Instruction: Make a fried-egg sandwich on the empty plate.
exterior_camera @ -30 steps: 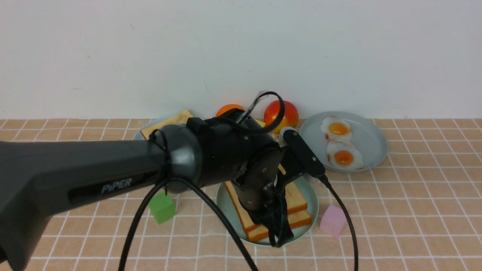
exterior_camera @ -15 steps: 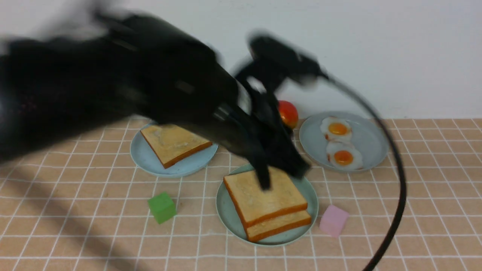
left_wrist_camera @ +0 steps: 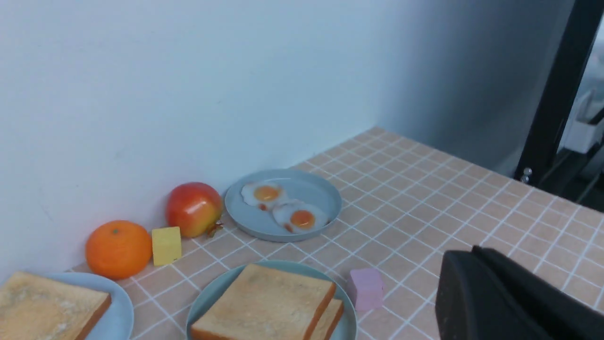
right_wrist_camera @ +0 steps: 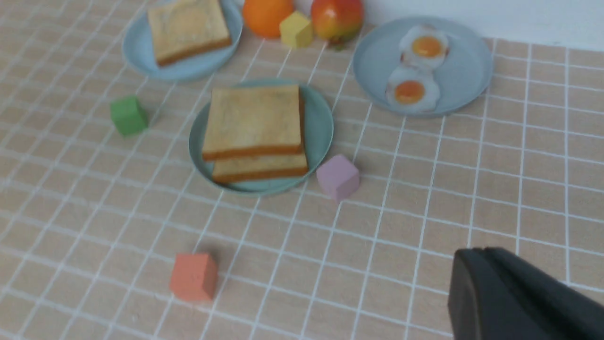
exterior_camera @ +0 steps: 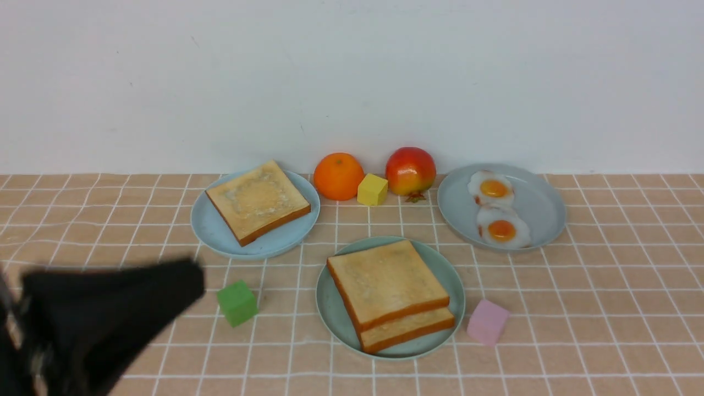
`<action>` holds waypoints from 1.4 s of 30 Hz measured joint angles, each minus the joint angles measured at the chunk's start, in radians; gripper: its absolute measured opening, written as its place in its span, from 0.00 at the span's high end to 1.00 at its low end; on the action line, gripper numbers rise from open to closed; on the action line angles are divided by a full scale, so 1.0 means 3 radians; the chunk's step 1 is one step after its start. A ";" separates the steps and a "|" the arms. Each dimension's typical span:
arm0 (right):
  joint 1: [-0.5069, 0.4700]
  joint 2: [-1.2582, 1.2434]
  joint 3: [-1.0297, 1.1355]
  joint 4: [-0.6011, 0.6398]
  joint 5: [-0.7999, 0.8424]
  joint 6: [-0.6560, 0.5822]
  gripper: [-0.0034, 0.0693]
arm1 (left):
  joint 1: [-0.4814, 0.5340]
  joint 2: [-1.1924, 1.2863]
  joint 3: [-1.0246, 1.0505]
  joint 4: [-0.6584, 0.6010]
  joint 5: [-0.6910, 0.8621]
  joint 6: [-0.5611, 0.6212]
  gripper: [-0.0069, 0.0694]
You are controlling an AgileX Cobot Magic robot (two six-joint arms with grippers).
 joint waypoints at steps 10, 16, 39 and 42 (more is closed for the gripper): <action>0.0000 -0.0575 0.0983 -0.0022 -0.1316 0.0438 0.95 | 0.0000 -0.0876 0.1046 -0.0077 -0.0620 -0.0001 0.93; 0.0000 -0.0575 0.1569 0.0058 -0.2204 0.0458 0.95 | 0.0000 -0.0873 0.1353 -0.0087 -0.0466 -0.0001 0.93; -0.0326 -0.1203 0.3046 -0.0140 -0.2782 0.0219 0.97 | 0.0000 -0.0873 0.1419 -0.0087 0.0220 -0.0001 0.93; -0.0348 -0.1313 0.3136 -0.0219 -0.2701 0.0191 0.97 | 0.0000 -0.0873 0.1419 -0.0087 0.0225 -0.0004 0.93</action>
